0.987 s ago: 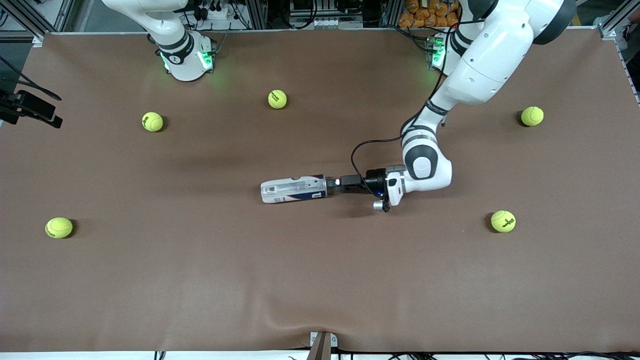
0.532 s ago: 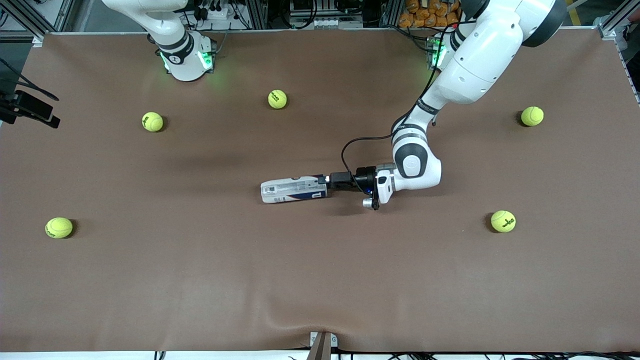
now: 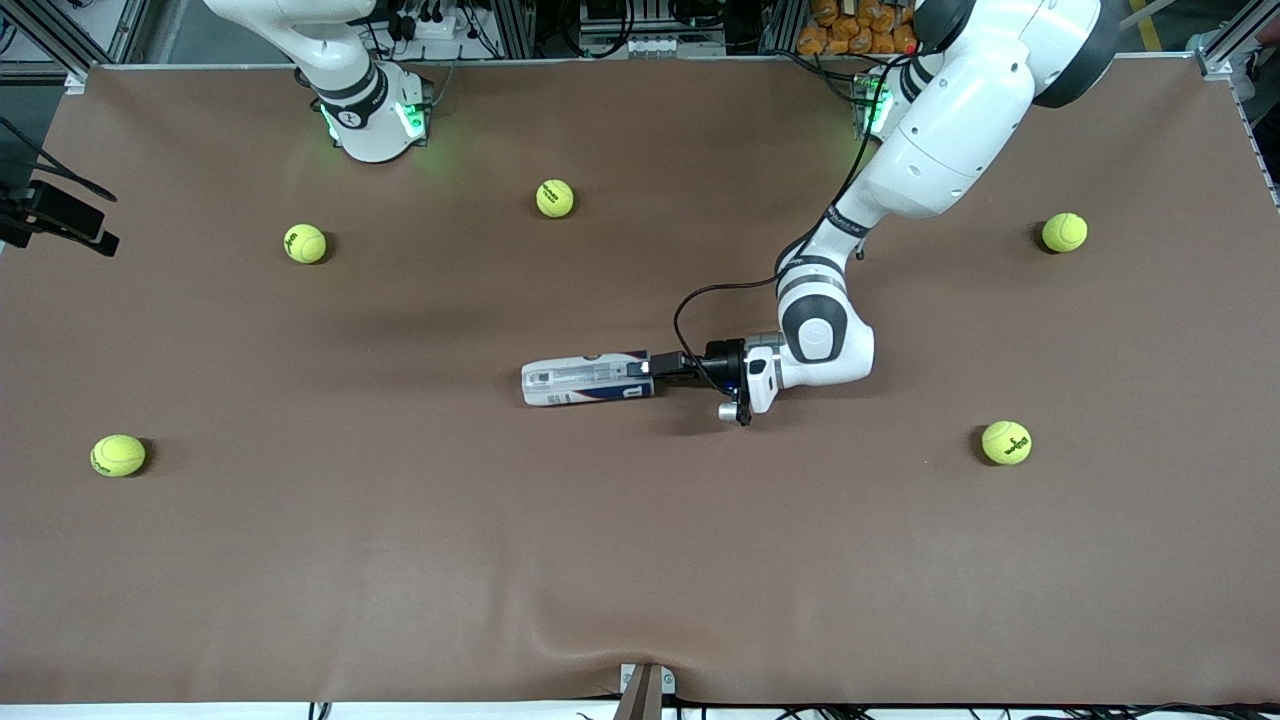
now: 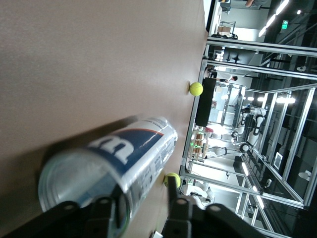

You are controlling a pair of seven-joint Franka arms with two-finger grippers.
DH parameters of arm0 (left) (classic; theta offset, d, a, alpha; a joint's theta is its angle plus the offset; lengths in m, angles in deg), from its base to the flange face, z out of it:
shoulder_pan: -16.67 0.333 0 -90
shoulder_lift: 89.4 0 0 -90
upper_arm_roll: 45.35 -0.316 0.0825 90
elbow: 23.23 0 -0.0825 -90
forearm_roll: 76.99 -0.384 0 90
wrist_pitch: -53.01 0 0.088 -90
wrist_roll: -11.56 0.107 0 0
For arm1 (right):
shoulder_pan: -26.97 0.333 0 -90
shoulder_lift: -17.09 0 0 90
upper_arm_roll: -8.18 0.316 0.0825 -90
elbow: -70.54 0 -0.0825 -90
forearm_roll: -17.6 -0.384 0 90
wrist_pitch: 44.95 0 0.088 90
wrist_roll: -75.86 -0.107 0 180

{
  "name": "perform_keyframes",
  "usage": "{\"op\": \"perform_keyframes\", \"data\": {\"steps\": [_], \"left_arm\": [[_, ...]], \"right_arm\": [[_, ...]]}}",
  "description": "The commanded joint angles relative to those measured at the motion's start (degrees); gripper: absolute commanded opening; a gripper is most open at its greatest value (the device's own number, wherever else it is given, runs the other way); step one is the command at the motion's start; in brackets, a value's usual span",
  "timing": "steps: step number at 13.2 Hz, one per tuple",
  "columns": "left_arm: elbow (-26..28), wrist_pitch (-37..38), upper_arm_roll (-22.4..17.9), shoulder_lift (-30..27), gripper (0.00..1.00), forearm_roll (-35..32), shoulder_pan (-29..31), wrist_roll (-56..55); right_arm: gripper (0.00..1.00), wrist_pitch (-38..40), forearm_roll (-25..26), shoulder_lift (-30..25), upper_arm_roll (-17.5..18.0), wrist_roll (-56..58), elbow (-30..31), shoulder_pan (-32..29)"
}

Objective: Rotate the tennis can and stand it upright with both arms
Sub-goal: 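Lift the can with the left gripper and rotate it upright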

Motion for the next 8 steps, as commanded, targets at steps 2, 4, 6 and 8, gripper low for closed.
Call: {"op": "perform_keyframes", "data": {"steps": [2,4,6,8], "left_arm": [[-1.0,2.8,-0.2,0.1,0.0,0.9,0.8,1.4],[-1.2,5.2,-0.3,-0.1,0.0,0.9,1.8,1.1],[-2.3,7.9,-0.3,-0.5,0.0,-1.0,3.2,-0.8],[-3.8,8.1,-0.3,-2.5,0.0,-3.6,3.5,-8.0]], "right_arm": [[1.0,0.7,0.7,-0.7,0.7,-0.6,-0.2,-0.8],[1.0,0.7,0.7,-0.7,0.7,-0.6,-0.3,-0.8],[1.0,0.7,0.7,-0.7,0.7,-0.6,-0.3,-0.8],[1.0,0.7,0.7,-0.7,0.7,-0.6,-0.5,-0.8]]}}
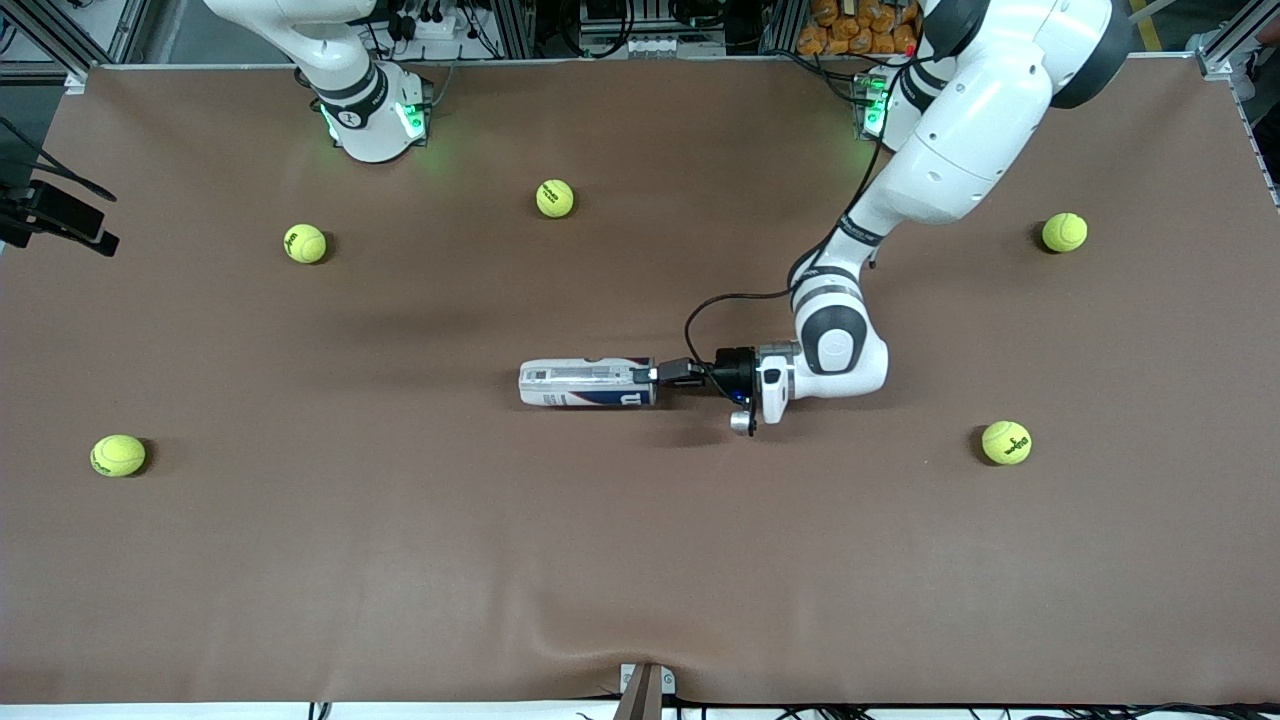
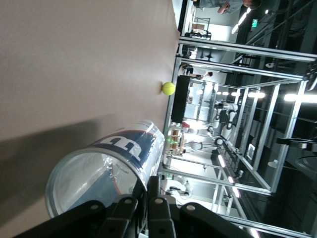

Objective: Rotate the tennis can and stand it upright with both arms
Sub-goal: 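Lift the can with the left gripper and rotate it upright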

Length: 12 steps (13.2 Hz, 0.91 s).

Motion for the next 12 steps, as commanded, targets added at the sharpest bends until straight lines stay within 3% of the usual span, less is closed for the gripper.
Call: {"op": "perform_keyframes", "data": {"steps": [1,8,12], "left_arm": [[-1.8,1.0,0.1,-3.7,0.0,-3.4,0.4,-8.6],[-8.3,0.5,-0.5,-8.9,0.0,-23.3,1.9,-35.5],[-11.7,0.4,-2.3,-11.8,0.0,-38.3,0.4,-51.8]], "right_arm": [[1.0,0.7,0.7,-0.7,0.7,-0.6,-0.6,-0.8],[1.0,0.7,0.7,-0.7,0.7,-0.6,-0.7,-0.8],[1.0,0.8,0.7,-0.7,0.8,-0.1,-0.7,-0.7]]}}
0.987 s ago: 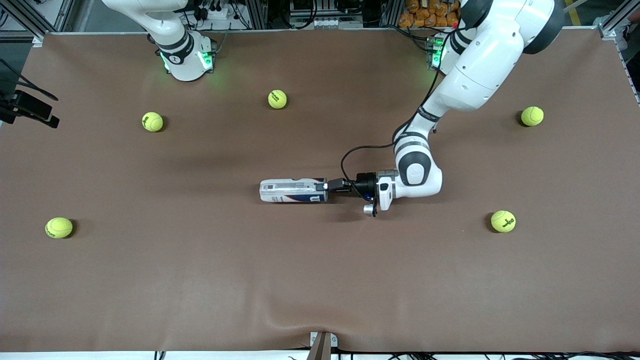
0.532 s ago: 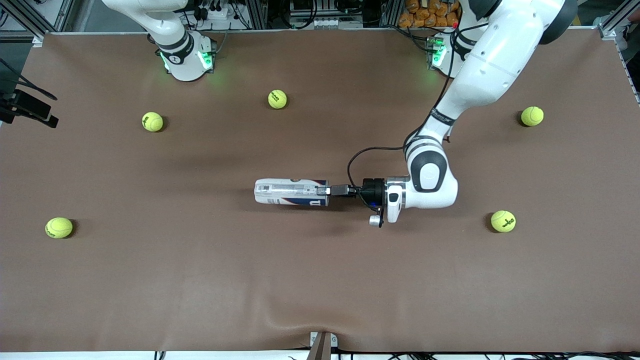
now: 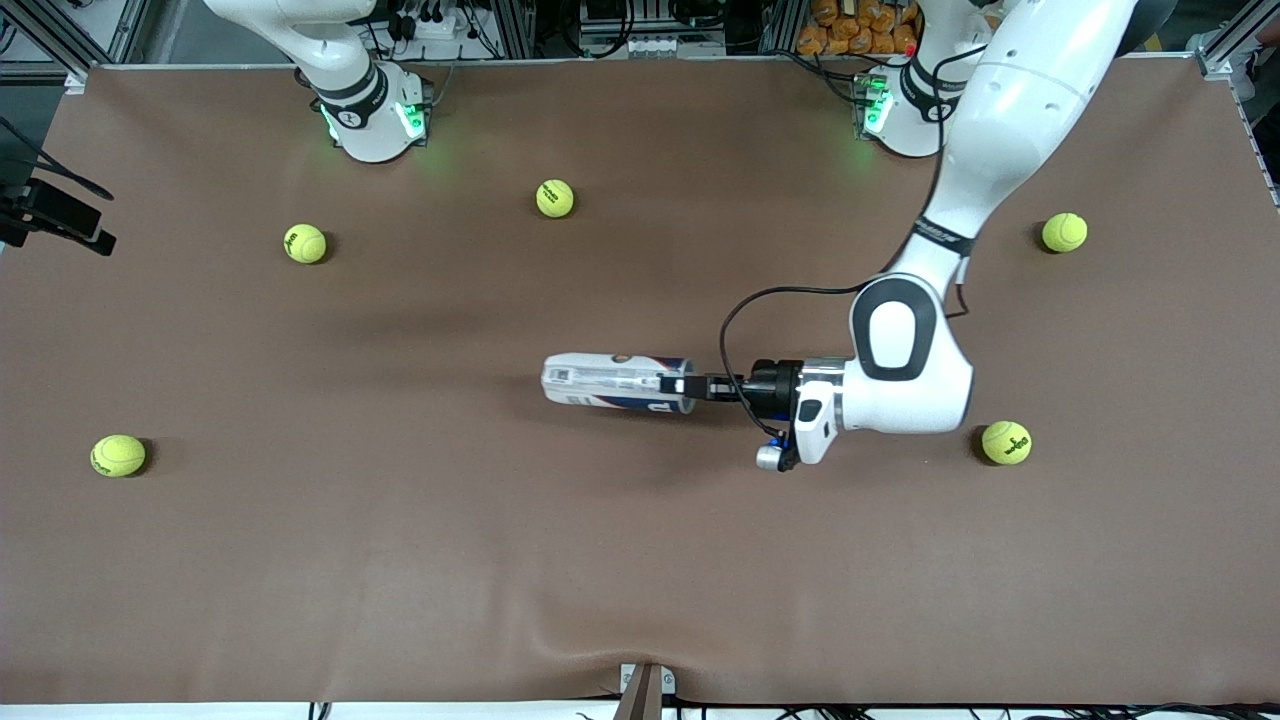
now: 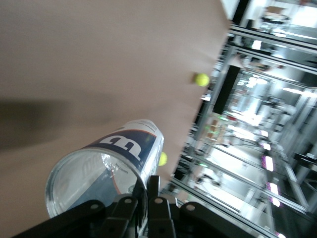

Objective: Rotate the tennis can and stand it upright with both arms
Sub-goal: 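Lift the can with the left gripper and rotate it upright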

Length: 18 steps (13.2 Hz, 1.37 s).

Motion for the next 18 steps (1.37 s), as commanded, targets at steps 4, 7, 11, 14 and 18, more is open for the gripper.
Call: {"op": "perform_keyframes", "data": {"steps": [4,7,11,14,18], "left_arm": [[-4.1,-1.7,-0.2,-4.3,0.0,-24.8,-4.3,-27.7],[-4.4,-1.4,0.0,-6.4,0.0,-40.7,-6.5,-40.5],[-4.5,-1.0,-0.3,-8.3,0.0,-48.9,-10.5,-48.3],[-5.8,-0.8,-0.5,-7.6,0.0,-59.8,-14.9,-59.5],[-7.4,6.2,-0.9,-6.6,0.0,-67.2,-19.9,-68.5]], "right_arm": [[1.0,0.8,0.7,-0.7,0.6,2.8,-0.6,-0.8],[1.0,0.8,0.7,-0.7,0.7,2.7,-1.0,-0.8],[1.0,0.7,0.7,-0.7,0.7,2.7,-1.0,-0.8],[1.0,0.7,0.7,-0.7,0.7,2.7,-1.0,-0.8],[1.0,0.7,0.6,-0.7,0.7,2.7,-1.0,-0.8]]}}
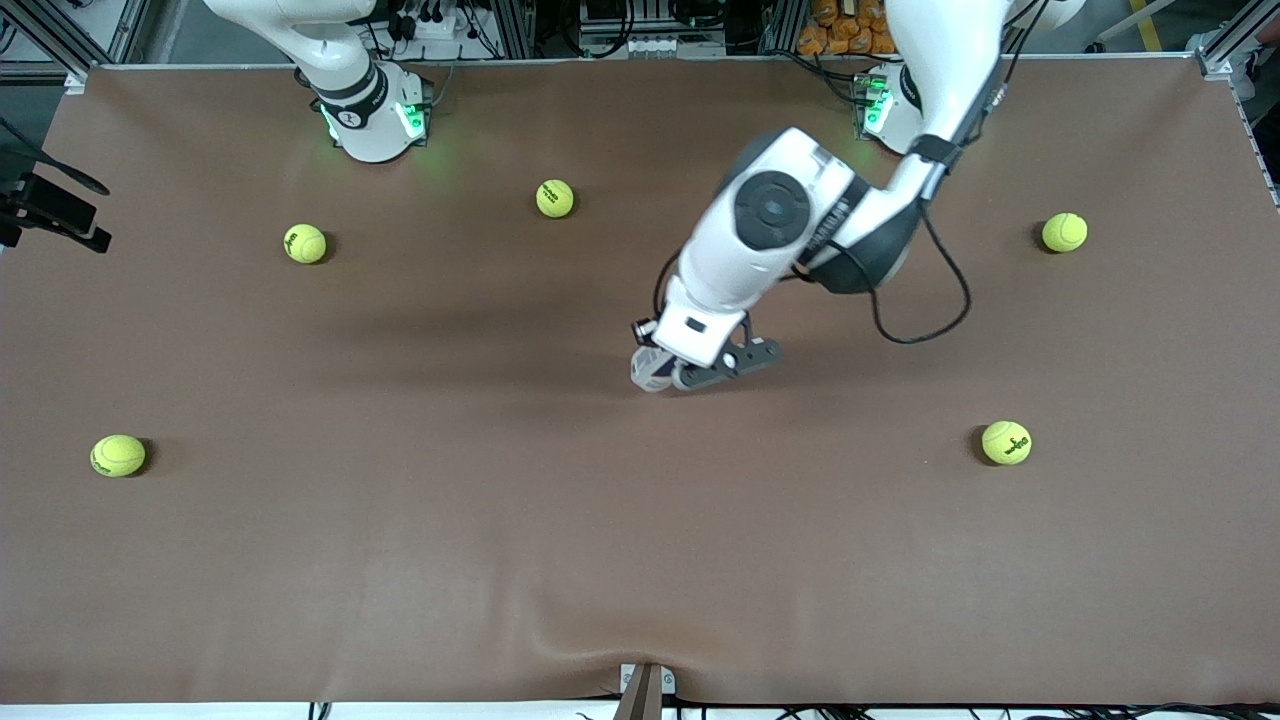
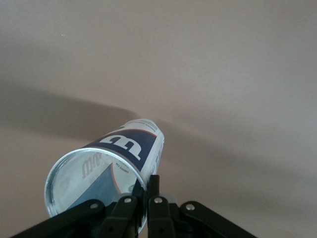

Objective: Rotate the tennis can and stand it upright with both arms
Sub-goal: 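Lift the can with the left gripper and rotate it upright, then lower the upright can onto the table with the left gripper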

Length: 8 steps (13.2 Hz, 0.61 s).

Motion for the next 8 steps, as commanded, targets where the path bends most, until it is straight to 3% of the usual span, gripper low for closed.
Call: {"op": "perform_keyframes", "data": {"steps": [1,8], "left_arm": [[-2.4,4.7,-1.0,0.9,0.0,-6.2,-4.0,-7.1],[-3.6,4.7,-0.9,3.9,0.0,-13.8,-8.6,-15.3]], "right_arm": [[1.0,0.7,0.6,-0.7,0.7,0.8,-0.3,-0.8],[1.0,0.7,0.4,-0.6,0.7,0.6,-0.3,-0.8]]}}
